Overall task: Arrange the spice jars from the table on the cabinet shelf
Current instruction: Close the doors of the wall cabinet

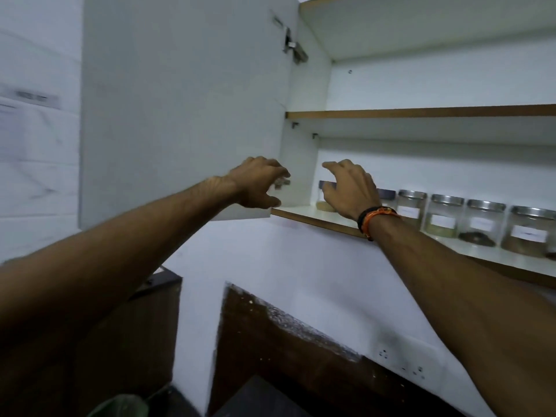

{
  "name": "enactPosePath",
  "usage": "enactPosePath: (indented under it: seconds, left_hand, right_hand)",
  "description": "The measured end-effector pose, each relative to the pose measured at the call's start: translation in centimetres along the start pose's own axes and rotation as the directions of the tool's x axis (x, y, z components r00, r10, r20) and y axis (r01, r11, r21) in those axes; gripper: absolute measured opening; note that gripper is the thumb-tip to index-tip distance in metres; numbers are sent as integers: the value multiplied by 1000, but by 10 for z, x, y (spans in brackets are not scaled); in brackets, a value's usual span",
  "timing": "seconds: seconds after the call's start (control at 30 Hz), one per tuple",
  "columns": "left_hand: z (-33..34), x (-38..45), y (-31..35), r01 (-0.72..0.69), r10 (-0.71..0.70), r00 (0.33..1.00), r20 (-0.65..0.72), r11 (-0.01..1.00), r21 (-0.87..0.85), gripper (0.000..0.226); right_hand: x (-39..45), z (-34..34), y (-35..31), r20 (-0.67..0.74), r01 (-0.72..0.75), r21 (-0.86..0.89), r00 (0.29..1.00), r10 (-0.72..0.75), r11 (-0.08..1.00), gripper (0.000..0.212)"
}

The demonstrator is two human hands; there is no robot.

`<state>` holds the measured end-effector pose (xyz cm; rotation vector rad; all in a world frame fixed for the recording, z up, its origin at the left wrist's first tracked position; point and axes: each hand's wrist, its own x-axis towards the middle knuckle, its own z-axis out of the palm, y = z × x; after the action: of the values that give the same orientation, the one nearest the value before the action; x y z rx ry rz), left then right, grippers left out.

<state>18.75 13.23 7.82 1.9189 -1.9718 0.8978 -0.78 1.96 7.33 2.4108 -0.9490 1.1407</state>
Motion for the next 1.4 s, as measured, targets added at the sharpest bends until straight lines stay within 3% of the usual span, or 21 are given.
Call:
enactPosePath:
  seconds: [0.1, 0.2, 0.47, 0.67, 0.8, 1.0, 1.2, 1.4]
  left_hand:
    - [-4, -26, -25, 65, -63, 998, -27, 992, 110, 69]
    - [-6, -58, -49, 177, -144, 978, -149, 952, 248, 65]
    - [-19, -138, -101, 438, -308, 892, -330, 767, 469, 82]
    - [-26, -176, -129, 565, -413, 816, -404, 719, 405, 95]
    - [-27, -185, -141, 629, -537, 745, -395, 763, 151, 109]
    - [-23, -178, -136, 567, -565, 776, -281, 820, -83, 117]
    - [-23, -174, -126, 565, -579, 739, -344, 811, -152, 110]
    - [-24, -177, -105, 484, -498, 714, -492, 859, -167, 100]
  right_hand:
    - [11, 8, -33, 2, 91, 40, 996, -91, 995, 52]
    - [27, 15, -69, -24, 176, 77, 984, -175, 981, 52]
    - [64, 24, -181, -102, 389, 143, 921, -377, 910, 60]
    - [88, 23, -250, -169, 478, 201, 877, -451, 855, 61]
    - [107, 17, -284, -206, 512, 227, 857, -473, 828, 63]
    - [119, 8, -313, -233, 508, 283, 859, -456, 813, 64]
    - [114, 9, -316, -299, 515, 303, 850, -434, 802, 66]
    - [109, 4, -297, -452, 579, 278, 783, -427, 767, 64]
